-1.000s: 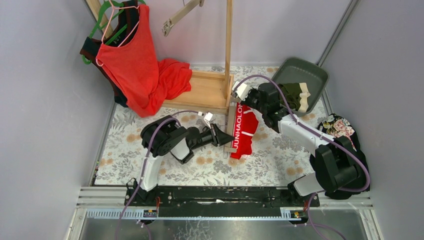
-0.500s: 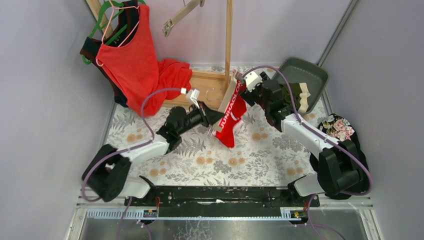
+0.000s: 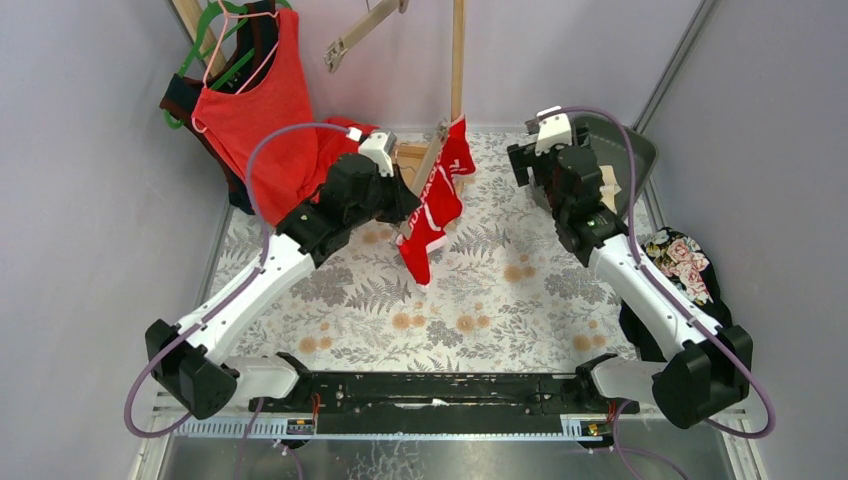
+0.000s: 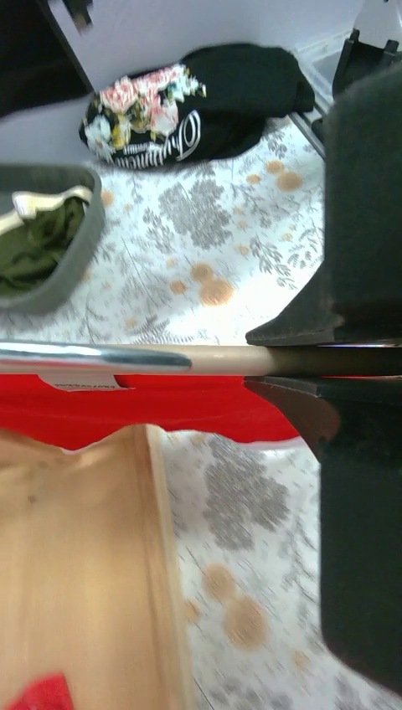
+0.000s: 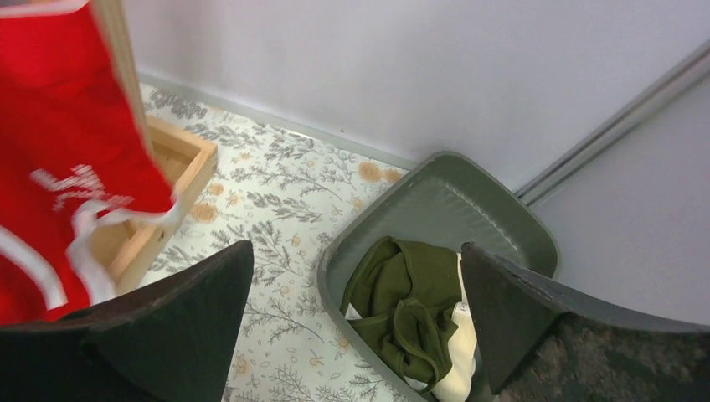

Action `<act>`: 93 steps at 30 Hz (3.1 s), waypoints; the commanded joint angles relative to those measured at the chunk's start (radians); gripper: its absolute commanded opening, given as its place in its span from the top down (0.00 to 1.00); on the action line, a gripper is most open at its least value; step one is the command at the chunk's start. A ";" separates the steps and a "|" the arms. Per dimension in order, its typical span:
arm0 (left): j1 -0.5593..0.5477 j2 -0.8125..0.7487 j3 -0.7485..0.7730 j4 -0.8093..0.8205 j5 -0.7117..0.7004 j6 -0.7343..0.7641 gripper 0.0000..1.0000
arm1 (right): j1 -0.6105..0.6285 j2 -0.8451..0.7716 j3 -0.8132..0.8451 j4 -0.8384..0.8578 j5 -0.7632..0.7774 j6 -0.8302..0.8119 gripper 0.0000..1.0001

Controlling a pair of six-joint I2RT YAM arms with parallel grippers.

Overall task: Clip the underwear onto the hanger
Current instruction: Pick up the hanger at the center of the board, then place the hanger on the clothesline.

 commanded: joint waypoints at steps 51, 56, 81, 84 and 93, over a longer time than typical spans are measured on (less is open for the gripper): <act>0.569 0.513 1.164 -0.311 0.093 0.331 1.00 | -0.026 -0.117 0.034 -0.062 -0.221 0.240 0.00; 0.570 0.547 1.181 -0.216 0.081 0.294 1.00 | -0.025 -0.132 0.027 -0.051 -0.258 0.248 0.01; 0.572 0.747 1.351 -0.048 0.102 0.226 1.00 | -0.026 -0.202 0.000 -0.082 -0.352 0.251 0.07; 0.575 0.764 1.352 -0.054 0.116 0.219 1.00 | -0.025 -0.206 0.010 -0.095 -0.357 0.247 0.07; 0.580 0.781 1.353 -0.029 0.120 0.212 0.97 | -0.024 -0.197 0.011 -0.084 -0.370 0.256 0.07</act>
